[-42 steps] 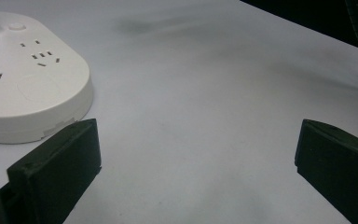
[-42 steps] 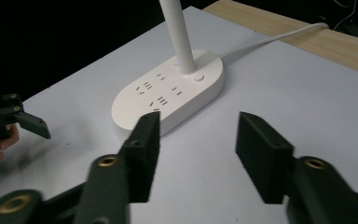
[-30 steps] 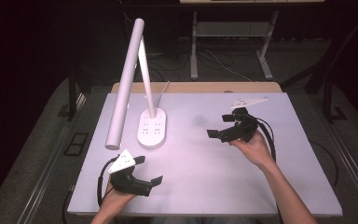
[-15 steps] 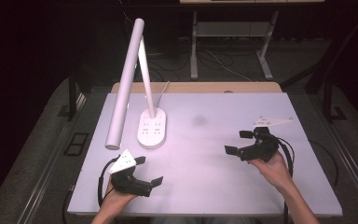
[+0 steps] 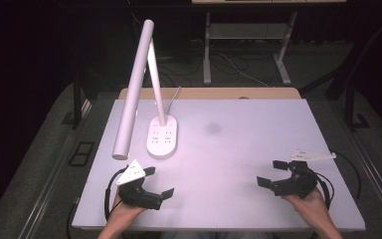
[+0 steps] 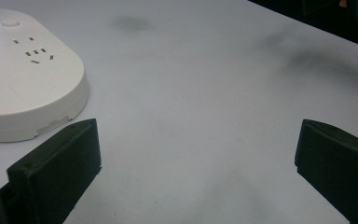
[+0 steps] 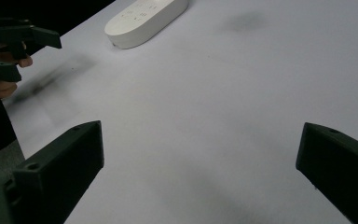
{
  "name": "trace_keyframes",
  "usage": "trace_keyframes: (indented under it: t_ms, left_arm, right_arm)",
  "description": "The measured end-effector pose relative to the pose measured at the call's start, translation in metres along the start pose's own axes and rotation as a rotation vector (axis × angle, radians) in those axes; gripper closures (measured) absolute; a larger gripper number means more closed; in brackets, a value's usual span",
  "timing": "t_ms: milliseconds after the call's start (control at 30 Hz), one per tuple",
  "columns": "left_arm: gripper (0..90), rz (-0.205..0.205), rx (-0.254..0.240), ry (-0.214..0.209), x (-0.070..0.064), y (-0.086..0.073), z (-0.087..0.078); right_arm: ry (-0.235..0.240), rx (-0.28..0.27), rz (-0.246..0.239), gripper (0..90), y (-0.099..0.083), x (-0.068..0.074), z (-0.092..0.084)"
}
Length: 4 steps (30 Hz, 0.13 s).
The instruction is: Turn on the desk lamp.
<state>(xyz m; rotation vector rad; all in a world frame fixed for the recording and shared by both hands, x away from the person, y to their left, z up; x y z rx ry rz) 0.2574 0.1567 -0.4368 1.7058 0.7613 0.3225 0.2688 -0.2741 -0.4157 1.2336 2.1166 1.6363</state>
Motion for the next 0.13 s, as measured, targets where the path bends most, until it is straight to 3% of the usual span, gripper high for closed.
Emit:
trace_keyframes:
  t_ms: [133]
  left_arm:
    - [0.0,0.0,-0.001,0.0,0.0,0.0002,0.0001]
  right_arm:
    - [-0.015,-0.006,0.007,0.3,-0.0086,0.005,-0.0071]
Point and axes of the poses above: each handheld gripper's, and its own axes: z roughly forward along the jaws, y roughly out of its top, x roughly to its left, the point moved 2 cm from there along z, roughly forward along the jaws, and after that the axes turned 11 degrees about -x, right-handed, at the moved point
